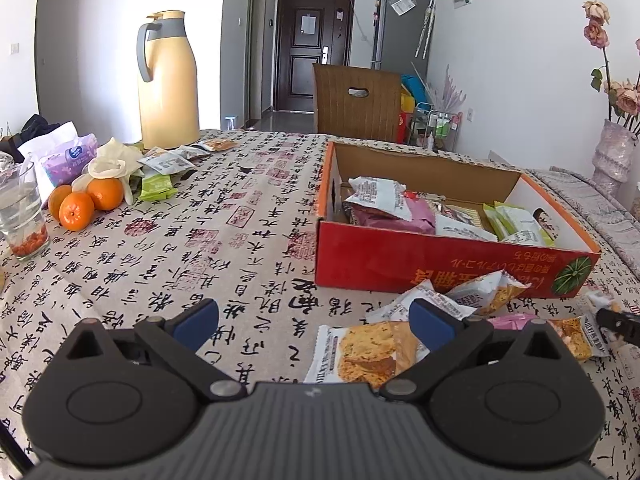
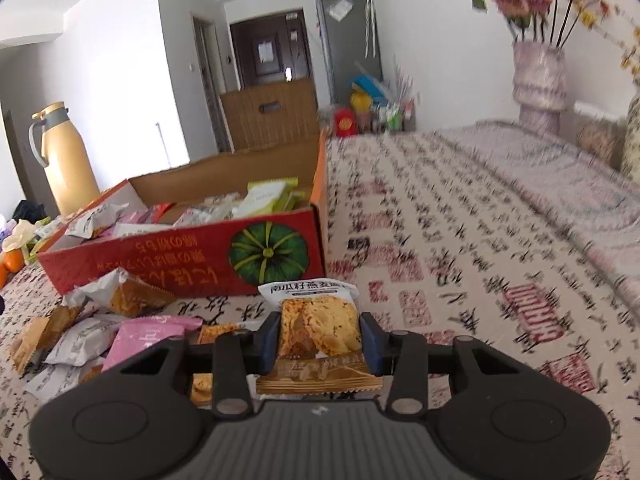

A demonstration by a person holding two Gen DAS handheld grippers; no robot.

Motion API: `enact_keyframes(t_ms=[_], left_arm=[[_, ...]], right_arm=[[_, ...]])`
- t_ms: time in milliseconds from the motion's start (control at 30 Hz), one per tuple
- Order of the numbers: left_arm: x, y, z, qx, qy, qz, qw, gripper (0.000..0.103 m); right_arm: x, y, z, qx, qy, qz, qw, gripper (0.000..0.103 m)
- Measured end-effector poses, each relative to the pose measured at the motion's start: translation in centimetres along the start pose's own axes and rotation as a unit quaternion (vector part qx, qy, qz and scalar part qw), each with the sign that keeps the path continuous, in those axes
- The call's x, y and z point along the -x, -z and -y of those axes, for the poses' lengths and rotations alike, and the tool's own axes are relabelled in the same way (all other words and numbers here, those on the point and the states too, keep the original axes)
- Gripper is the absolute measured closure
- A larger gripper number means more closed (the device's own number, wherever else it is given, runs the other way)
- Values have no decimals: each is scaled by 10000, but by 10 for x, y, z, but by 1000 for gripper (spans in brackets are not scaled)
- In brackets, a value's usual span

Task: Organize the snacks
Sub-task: 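Move both tools back toward the snack pile, then grasp a biscuit packet with the right gripper while the left grasps another biscuit packet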

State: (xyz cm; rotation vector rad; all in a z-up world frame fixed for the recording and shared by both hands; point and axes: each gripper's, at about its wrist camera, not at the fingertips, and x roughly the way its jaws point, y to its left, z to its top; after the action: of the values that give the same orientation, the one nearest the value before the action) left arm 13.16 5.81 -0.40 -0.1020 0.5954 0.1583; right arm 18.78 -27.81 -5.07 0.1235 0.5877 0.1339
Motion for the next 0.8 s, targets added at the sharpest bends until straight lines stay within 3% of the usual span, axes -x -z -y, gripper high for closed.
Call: enact_keyframes(t_ms=[167,367,600,800], left_arm=[[-7,4,-2,-10,99,-232,9997,0],[-18,12,10,-183,345,-500,9980,0],[-39,20,9,-19,343,-813,9961,0],[-43,21,7,36,501,-891,9948,16]], right_arm=[[6,3,-2,89,236,263,9993,63],[5,4,-3,112,283,273,9992,63],[5,5,-2,85,269,275,9992,63],[4,5,-2,59,253,263,9993,63]])
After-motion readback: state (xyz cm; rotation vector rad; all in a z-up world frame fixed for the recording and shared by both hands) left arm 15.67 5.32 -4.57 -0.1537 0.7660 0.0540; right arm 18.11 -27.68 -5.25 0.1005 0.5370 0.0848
